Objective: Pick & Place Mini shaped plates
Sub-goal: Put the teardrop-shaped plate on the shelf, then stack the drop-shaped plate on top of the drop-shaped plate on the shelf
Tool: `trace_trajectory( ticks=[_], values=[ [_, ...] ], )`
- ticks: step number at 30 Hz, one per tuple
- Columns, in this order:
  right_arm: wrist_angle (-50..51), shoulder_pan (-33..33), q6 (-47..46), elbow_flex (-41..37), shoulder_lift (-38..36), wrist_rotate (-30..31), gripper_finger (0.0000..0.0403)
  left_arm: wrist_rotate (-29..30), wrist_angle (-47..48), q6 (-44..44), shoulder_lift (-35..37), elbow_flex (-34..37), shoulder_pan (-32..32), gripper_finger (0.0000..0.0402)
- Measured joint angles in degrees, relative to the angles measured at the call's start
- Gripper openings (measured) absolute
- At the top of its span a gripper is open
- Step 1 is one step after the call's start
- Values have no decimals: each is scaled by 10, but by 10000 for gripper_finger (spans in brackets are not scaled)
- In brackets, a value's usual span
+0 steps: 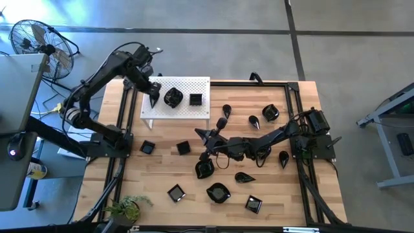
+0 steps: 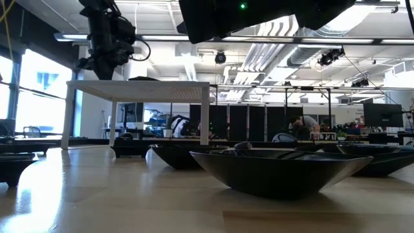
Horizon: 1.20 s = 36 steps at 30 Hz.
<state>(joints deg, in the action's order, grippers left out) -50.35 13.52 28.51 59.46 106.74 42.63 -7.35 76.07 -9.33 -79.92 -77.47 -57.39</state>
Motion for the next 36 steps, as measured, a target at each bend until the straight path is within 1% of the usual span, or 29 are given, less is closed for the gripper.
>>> trace_trajectory(
  ticks=[5,8,11,14,18,19,23,26,28,30,32,33,36],
  values=[
    [0,0,0,0,0,0,1,7,17,1,0,-48,0,89],
    [0,0,0,0,0,0,2,2,24,7,0,-73,0,101],
    [0,0,0,0,0,0,1,-16,20,35,15,-79,0,96],
    [1,0,0,0,0,0,1,-18,-28,60,63,-55,16,67],
    [6,0,0,0,0,11,1,-27,-163,53,164,34,67,10],
    [9,0,0,0,0,16,1,-30,-201,44,194,63,82,6],
    [14,-2,-8,0,0,29,1,-28,-373,13,324,200,150,12],
    [32,-9,-33,0,-6,32,1,-20,-508,-1,412,309,205,3],
    [76,-17,-64,0,-25,36,1,-15,-595,-10,458,381,239,3],
    [144,-26,-107,0,-53,42,1,-2,-678,-9,496,445,270,2],
    [227,-36,-162,0,-88,39,1,10,-734,20,526,495,294,1],
    [276,-41,-194,0,-108,33,0,18,-751,36,539,515,304,1],
    [419,-58,-301,0,-171,-1,0,52,-754,63,569,556,325,1]
  ],
)
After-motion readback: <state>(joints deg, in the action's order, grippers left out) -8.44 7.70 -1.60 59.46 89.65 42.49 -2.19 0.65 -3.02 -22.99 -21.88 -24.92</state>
